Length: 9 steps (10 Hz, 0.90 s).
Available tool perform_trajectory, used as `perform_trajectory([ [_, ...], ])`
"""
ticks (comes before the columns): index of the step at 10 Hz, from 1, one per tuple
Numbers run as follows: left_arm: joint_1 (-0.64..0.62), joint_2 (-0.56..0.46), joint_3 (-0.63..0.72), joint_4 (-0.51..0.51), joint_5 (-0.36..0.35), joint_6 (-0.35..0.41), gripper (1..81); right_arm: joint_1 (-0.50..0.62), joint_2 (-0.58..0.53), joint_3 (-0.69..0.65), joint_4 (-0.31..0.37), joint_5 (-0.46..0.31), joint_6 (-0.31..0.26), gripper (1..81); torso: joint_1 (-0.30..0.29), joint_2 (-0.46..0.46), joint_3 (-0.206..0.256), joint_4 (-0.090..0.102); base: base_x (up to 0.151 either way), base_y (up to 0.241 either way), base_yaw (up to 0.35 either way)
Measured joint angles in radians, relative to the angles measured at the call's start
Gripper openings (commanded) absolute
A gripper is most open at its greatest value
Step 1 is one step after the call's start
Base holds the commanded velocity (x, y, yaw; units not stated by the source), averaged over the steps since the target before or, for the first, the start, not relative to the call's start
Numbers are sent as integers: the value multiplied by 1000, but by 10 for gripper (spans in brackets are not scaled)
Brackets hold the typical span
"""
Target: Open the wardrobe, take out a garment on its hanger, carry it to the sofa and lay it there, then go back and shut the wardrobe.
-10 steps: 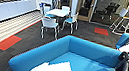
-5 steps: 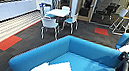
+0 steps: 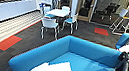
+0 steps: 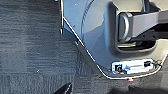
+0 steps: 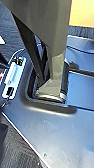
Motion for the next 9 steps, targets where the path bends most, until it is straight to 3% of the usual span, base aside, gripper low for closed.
perform_trajectory([
  [1,-2,1,-1,-114,-19,89,811,0,0,0,0,0,0,811,0,0,0,0,0,0,0],
  [3,-14,29,-10,-205,-57,153,811,0,0,0,0,0,0,811,0,0,0,-6,0,0,0],
  [6,-32,33,-26,-206,-58,164,811,3,7,0,1,6,1,811,0,0,0,-76,0,0,0],
  [7,-54,43,-28,-205,-59,170,811,-1,6,1,1,8,0,811,0,0,0,-88,0,0,0],
  [9,-72,71,-24,-177,-56,174,811,-3,5,3,1,9,0,811,0,0,0,-92,0,0,0],
])
